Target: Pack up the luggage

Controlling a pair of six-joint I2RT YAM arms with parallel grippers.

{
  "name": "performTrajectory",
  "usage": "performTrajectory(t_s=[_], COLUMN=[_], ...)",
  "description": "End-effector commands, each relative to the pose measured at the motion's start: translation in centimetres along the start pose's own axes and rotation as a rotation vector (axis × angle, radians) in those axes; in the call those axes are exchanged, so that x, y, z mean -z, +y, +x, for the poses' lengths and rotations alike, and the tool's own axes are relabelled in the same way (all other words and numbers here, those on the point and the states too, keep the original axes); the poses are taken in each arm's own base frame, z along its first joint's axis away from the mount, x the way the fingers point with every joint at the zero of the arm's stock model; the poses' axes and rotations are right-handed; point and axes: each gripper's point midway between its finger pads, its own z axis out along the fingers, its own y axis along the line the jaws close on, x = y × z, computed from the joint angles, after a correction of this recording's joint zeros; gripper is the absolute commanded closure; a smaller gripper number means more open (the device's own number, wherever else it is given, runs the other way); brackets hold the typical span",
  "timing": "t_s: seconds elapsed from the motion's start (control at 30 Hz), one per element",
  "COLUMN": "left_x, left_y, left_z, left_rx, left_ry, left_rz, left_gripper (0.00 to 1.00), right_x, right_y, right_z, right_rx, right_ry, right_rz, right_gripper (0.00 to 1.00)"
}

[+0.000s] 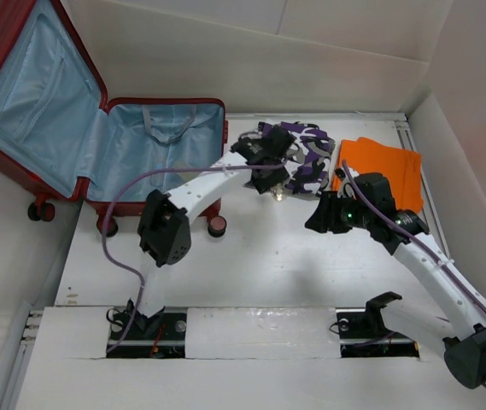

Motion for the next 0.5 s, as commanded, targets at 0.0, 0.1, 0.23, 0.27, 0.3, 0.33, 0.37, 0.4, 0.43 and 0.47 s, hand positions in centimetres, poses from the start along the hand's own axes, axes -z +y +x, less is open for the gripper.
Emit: performTrajectory(t_s=[0.0, 0.1, 0.23, 0.27, 0.3, 0.33, 0.37, 0.4, 0.43, 0.47], left_x=[11.5, 15.0, 14.6, 15.0, 15.0, 15.0, 14.4, 14.1, 13.4, 12.4], left_y=[-0.9, 1.8, 7.4, 9.2, 10.0, 10.9, 12.1, 14.0, 15.2, 16.4], left_z=[-10.4, -17.3, -23.0, -24.5, -25.2, -26.0, -26.3, -27.4, -28.1, -28.1], left_rx=[0.038, 0.099, 0.167, 0.180, 0.184, 0.186, 0.182, 0.208, 0.219, 0.223], left_ry=[-0.243, -0.376, -0.421, -0.444, -0.464, -0.483, -0.479, -0.490, -0.492, -0.465], left_rz=[0.178, 0.226, 0.170, 0.141, 0.119, 0.097, 0.067, 0.032, 0.005, -0.011], left_gripper=[1.00, 1.00, 1.00, 1.00, 1.00, 1.00, 1.00, 1.00, 1.00, 1.00], right_x=[1.1, 0.8, 0.8, 0.8, 0.8, 0.8, 1.0, 1.0, 1.0, 1.0], right_y=[1.0, 1.0, 1.0, 1.0, 1.0, 0.7, 0.9, 0.9, 0.9, 0.9], right_z=[-1.8, -1.9, -1.9, -1.9, -1.9, -1.8, -1.9, -1.9, -1.9, -1.9], right_rx=[0.041, 0.041, 0.050, 0.050, 0.050, 0.047, 0.050, 0.050, 0.050, 0.050], right_ry=[-0.055, -0.055, -0.055, -0.055, -0.055, -0.050, -0.058, -0.058, -0.058, -0.058], right_rz=[-0.012, -0.012, -0.011, -0.011, -0.011, 0.000, -0.003, -0.003, -0.003, -0.003], right_gripper=[0.45, 0.45, 0.45, 0.45, 0.45, 0.45, 0.45, 0.45, 0.45, 0.45])
